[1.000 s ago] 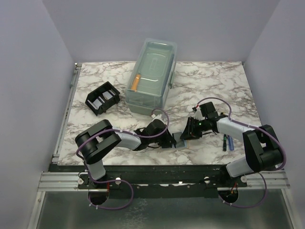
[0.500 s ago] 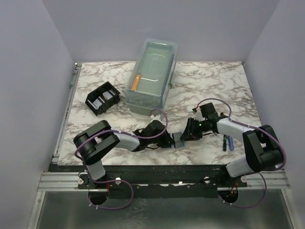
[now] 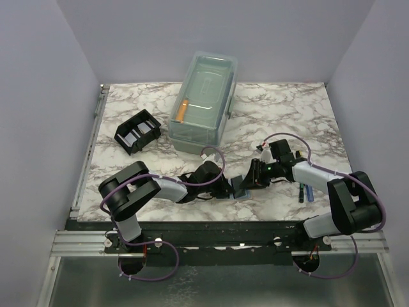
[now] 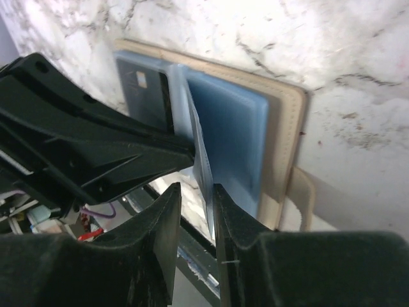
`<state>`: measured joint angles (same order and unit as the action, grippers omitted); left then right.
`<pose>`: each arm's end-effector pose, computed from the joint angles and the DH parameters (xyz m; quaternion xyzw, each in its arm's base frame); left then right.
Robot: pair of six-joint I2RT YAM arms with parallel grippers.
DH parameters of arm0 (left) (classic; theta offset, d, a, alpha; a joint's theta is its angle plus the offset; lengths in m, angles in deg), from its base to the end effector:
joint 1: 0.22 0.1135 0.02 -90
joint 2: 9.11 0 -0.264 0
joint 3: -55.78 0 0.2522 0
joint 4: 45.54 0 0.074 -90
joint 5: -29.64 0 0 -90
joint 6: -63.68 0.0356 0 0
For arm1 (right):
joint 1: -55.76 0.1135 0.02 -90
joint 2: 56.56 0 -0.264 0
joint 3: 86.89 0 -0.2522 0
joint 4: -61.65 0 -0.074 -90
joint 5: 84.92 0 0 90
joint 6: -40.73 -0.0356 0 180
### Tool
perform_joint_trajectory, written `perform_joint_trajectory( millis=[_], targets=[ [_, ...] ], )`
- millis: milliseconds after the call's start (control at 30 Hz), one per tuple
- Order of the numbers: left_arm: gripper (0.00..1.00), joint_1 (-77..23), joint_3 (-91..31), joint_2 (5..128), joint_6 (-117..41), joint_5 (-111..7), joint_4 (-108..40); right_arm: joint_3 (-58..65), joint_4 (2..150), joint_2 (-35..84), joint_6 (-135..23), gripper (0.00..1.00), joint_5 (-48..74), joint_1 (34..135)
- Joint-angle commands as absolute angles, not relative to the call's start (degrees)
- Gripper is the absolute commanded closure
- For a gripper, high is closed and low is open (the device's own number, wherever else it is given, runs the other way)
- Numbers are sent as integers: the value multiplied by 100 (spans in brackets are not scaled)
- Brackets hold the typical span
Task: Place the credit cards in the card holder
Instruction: Insert the credit card into the card holder.
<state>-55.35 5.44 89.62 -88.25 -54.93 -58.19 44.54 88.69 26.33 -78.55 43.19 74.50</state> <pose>0.1781 -0.2615 0.1220 -0.0312 0.8887 -0.4105 0.2018 0.2245 0.0994 0.1437 0.0037 0.9194 0.3841 0.0848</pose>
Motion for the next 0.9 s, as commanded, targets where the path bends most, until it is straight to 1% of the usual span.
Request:
perform_joint_trajectory(
  millis=[0,133,300,600,700,867],
  targets=[
    [97,-5526,644,9005,-8714,-5616,-5366,4634,8532,2458,-8072,70,5001,7480],
    [94,-5533,616,8883,-8672,-5609,-5368,4687,8361,2528,-8143,68,5228,7483],
    [82,-5533,706,8464,-8692,-5696,-5357,4680,8271,2648,-8133,65,5276,7486],
    [75,-5533,963,7549,-8736,-5668,-5288,4589,8146,2912,-8092,63,5424,7504],
    [73,-5533,1092,7094,-8758,-5740,-5041,4524,8180,2913,-8095,63,5393,7586],
    [63,-5524,1182,5941,-8584,-5982,-4082,4376,8209,2895,-8193,62,5189,7821]
  ],
)
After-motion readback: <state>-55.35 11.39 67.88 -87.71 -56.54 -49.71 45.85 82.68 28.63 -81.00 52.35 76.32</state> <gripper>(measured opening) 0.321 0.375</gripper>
